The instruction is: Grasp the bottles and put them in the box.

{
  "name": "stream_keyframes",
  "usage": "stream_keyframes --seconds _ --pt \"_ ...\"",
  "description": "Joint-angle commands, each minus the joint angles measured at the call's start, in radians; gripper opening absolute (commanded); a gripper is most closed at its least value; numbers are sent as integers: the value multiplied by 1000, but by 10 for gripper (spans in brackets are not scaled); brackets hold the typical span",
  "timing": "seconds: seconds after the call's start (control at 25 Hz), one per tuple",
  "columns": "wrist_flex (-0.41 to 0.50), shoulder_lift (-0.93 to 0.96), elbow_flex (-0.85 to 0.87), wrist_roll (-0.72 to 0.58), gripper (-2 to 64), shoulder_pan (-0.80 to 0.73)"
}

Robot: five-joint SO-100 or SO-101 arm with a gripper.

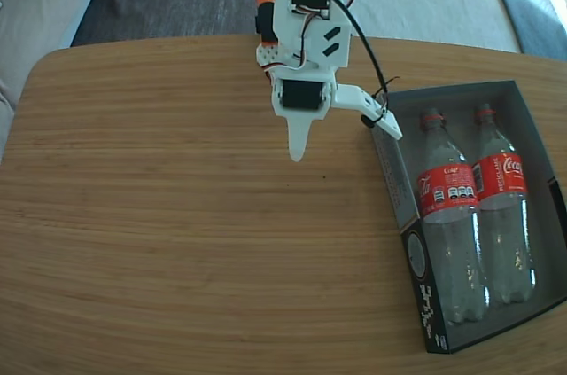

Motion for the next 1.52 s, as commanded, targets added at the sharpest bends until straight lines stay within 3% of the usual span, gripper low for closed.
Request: stream_keyframes --seconds 0.0,0.24,1.48 --pt "0 11 -17 -5 -4 6" --pt "18 11 -20 -5 -4 81" --pt "18 11 -20 -5 -4 81"
